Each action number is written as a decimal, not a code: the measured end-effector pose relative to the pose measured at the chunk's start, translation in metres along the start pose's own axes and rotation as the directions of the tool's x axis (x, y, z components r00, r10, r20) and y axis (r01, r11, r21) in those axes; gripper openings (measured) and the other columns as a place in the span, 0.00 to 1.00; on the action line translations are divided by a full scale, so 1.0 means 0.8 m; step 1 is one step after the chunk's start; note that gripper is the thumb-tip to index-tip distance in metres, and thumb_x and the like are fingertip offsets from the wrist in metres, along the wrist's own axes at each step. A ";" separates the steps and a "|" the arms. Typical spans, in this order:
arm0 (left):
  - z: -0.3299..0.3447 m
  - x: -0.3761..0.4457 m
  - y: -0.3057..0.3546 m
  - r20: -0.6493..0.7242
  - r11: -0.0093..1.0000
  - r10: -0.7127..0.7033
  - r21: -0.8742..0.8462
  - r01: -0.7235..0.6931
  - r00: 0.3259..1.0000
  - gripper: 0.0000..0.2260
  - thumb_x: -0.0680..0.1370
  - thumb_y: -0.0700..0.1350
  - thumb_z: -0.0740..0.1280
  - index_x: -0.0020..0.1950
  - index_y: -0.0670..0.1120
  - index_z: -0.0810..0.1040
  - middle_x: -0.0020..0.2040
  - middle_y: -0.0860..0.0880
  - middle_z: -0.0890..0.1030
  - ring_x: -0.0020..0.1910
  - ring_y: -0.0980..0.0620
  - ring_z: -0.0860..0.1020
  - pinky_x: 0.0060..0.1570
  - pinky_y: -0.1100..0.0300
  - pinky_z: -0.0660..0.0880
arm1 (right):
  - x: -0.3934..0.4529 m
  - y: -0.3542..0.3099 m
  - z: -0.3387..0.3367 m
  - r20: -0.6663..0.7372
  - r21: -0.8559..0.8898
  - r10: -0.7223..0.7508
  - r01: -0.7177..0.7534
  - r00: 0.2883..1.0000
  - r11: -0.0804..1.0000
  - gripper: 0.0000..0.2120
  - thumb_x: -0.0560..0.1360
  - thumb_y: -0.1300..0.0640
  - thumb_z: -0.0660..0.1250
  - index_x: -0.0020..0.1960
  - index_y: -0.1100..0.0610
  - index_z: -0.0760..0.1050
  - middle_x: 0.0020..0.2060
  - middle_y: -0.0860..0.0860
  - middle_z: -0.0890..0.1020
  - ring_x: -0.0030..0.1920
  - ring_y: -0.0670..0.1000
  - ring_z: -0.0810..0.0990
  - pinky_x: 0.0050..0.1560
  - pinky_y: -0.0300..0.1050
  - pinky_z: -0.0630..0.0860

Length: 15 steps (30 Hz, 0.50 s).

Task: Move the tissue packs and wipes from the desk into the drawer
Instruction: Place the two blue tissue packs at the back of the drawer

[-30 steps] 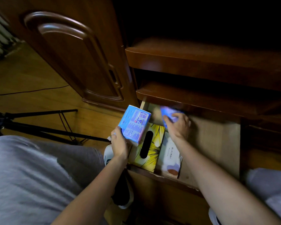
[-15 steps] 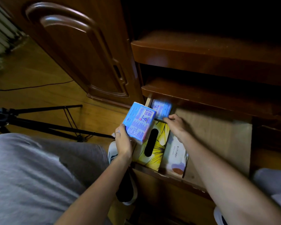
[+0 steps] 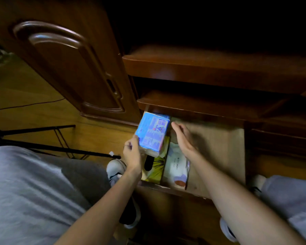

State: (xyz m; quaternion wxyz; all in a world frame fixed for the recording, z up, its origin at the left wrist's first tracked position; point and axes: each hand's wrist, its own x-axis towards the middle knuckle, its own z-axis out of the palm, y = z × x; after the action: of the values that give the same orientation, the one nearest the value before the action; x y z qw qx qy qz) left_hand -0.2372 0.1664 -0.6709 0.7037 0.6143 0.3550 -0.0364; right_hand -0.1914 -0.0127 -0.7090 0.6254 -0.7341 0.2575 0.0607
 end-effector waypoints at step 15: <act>0.008 -0.022 -0.042 0.635 -0.095 -0.057 0.765 -0.637 0.770 0.27 0.79 0.57 0.63 0.77 0.52 0.64 0.75 0.44 0.67 0.72 0.40 0.66 0.67 0.48 0.68 | -0.070 0.077 -0.198 -0.066 -0.396 0.192 -0.202 0.979 0.896 0.46 0.74 0.49 0.74 0.82 0.48 0.48 0.75 0.52 0.64 0.69 0.59 0.73 0.68 0.56 0.72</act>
State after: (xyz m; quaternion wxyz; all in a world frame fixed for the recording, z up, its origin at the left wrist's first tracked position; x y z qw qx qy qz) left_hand -0.2640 0.1460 -0.6895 0.1048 0.9522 -0.1197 -0.2607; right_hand -0.3048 -0.1514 -0.7074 0.4492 -0.8173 0.3204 0.1660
